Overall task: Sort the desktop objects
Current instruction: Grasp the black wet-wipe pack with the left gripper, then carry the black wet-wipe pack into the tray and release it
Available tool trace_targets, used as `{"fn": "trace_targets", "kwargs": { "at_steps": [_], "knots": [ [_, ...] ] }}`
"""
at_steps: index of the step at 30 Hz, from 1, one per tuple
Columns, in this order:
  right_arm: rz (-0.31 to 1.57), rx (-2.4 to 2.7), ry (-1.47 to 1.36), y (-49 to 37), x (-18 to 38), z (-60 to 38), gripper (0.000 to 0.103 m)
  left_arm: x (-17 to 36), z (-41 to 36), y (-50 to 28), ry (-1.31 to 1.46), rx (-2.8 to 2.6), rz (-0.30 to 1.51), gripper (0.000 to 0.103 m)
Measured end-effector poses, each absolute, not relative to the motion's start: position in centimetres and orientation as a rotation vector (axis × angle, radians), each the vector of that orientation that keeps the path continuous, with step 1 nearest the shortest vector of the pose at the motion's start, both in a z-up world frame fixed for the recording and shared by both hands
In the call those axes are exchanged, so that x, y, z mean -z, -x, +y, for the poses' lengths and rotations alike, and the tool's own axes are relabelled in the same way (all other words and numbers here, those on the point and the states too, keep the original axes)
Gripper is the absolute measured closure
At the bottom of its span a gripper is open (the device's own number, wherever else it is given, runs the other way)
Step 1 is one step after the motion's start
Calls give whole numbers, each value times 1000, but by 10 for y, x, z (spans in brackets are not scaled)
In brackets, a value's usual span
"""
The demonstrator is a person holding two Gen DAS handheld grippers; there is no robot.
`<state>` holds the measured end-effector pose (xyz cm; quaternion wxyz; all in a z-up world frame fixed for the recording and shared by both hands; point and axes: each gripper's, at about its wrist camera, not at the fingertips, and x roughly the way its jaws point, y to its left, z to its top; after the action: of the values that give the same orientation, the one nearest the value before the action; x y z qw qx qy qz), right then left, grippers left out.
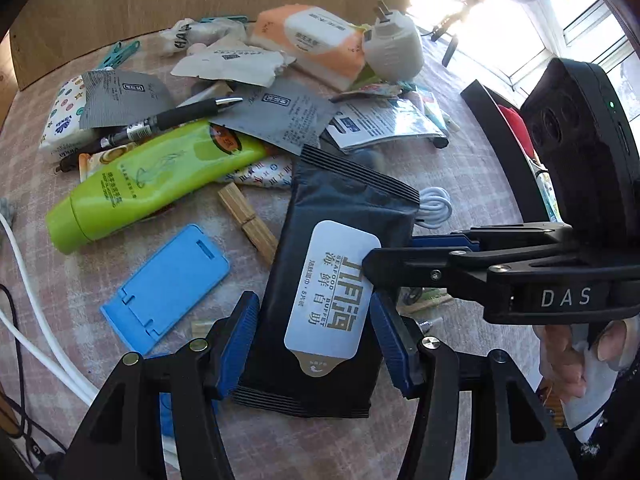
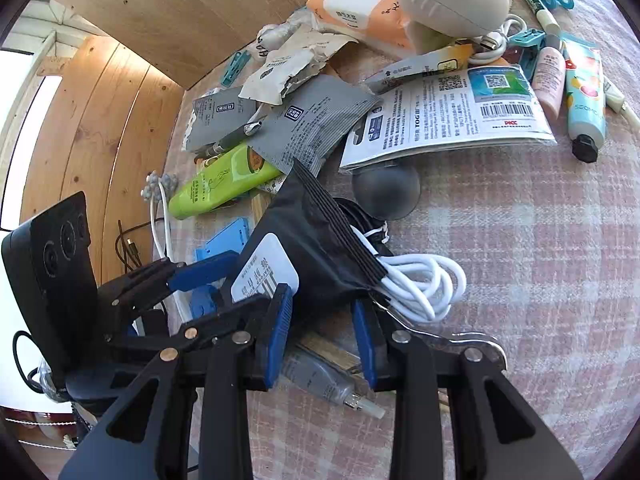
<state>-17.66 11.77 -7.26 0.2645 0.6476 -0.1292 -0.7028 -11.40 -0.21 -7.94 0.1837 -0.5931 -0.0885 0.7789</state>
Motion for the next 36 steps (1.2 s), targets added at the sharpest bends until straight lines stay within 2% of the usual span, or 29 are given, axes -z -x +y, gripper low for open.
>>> {"fn": "trace_targets", "kwargs": {
  "at_steps": [8,12,14,24,36],
  "knots": [
    [-241,1927,-1728,150,75,113,72,77,13,87,1674,-2261,-250,49],
    [-223,1909,-1729,141,76,111,71,73,20,78,1683,-2290,-263,55],
    [-237,1895,-1727,139,75,112,71,69,21,74,1677,-2306,-275,58],
    [-316,1865,-1616,124,39,135,72,23,43,58,1590,-2394,-290,61],
    [-394,1961,-1508,124,-23,255,72,-31,166,78,1437,-2369,-183,61]
  ]
}}
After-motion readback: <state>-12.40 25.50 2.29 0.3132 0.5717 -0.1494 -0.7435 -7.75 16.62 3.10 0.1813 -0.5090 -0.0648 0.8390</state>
